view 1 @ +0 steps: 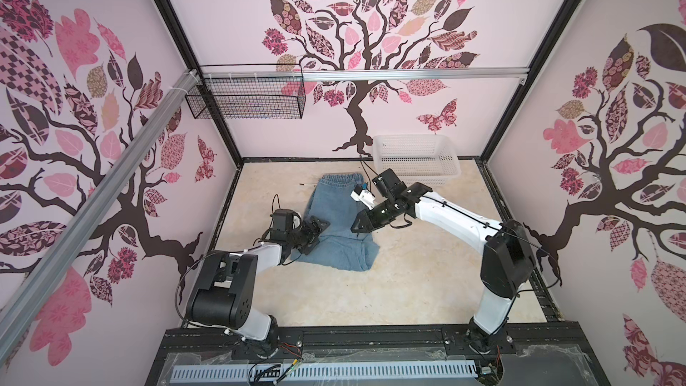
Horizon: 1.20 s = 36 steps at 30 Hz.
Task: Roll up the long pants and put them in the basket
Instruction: Roll the long pant at the center of the board.
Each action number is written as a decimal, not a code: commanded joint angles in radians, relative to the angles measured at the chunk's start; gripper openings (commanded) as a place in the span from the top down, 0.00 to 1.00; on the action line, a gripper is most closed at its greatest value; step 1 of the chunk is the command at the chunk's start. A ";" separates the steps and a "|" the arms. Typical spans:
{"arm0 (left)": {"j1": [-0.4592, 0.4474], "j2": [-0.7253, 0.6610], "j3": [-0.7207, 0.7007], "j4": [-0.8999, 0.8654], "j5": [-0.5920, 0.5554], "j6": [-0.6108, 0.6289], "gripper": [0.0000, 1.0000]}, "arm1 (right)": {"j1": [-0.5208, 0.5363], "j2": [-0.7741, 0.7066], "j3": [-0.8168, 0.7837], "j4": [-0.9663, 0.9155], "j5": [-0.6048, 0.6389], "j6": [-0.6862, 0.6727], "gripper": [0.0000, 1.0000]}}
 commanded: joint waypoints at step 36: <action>0.039 0.040 -0.007 -0.122 0.006 0.035 0.09 | 0.440 0.021 -0.503 0.673 1.108 -0.563 0.23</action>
